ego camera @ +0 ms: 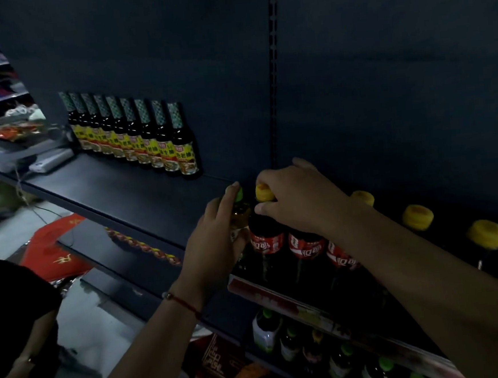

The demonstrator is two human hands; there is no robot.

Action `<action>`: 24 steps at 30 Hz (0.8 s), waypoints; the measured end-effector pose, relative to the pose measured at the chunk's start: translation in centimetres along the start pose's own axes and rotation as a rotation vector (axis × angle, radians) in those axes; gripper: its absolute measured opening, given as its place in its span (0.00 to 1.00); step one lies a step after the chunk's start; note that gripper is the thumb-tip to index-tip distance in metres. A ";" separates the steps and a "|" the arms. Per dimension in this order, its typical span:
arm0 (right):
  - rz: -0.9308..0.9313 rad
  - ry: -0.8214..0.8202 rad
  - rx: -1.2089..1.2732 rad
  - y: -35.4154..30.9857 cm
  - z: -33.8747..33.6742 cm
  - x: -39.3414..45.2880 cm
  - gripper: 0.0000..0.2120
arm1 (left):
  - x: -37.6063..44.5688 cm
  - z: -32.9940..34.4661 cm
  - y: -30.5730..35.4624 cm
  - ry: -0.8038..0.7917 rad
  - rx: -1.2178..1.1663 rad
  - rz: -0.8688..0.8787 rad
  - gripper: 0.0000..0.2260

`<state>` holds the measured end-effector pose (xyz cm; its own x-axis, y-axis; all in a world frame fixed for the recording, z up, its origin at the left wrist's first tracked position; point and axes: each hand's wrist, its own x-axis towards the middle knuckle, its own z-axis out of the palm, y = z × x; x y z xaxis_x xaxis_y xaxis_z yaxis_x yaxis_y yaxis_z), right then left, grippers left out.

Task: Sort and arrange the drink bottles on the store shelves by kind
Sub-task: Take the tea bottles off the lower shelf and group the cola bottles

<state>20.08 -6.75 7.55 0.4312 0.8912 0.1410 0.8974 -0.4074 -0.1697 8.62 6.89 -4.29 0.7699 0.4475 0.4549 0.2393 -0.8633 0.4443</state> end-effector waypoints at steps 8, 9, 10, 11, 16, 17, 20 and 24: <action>-0.046 0.148 -0.015 -3.4 -0.9 -3.7 0.16 | -3.7 -1.7 0.3 -0.086 -0.100 0.048 0.48; -0.053 0.189 0.036 -3.9 -1.2 -4.5 0.16 | -4.8 -2.2 0.7 -0.092 -0.173 0.062 0.47; -0.041 0.208 0.113 -4.5 -1.4 -5.4 0.16 | -5.9 -2.8 1.3 -0.117 -0.302 0.063 0.45; -0.026 0.209 0.201 -5.0 -1.5 -6.3 0.17 | -7.1 -3.3 1.9 -0.159 -0.479 0.048 0.42; 0.059 0.126 0.610 -7.6 0.0 -10.4 0.15 | -13.0 -3.1 2.8 -0.356 -1.080 -0.230 0.34; 0.076 0.110 0.660 -8.0 0.8 -11.2 0.15 | -14.1 -2.7 2.9 -0.365 -1.109 -0.259 0.33; 0.180 0.058 0.943 -9.1 4.0 -14.0 0.18 | -17.4 -1.8 3.2 -0.394 -1.195 -0.359 0.28; 0.351 -0.021 1.100 -10.2 10.5 -19.7 0.26 | -21.8 -0.7 3.1 -0.448 -1.302 -0.498 0.25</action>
<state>1.39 -18.08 -3.77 0.6295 0.7709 -0.0967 0.1570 -0.2481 -0.9559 -7.84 -5.34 -12.25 0.9431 0.3118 -0.1158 0.0250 0.2808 0.9595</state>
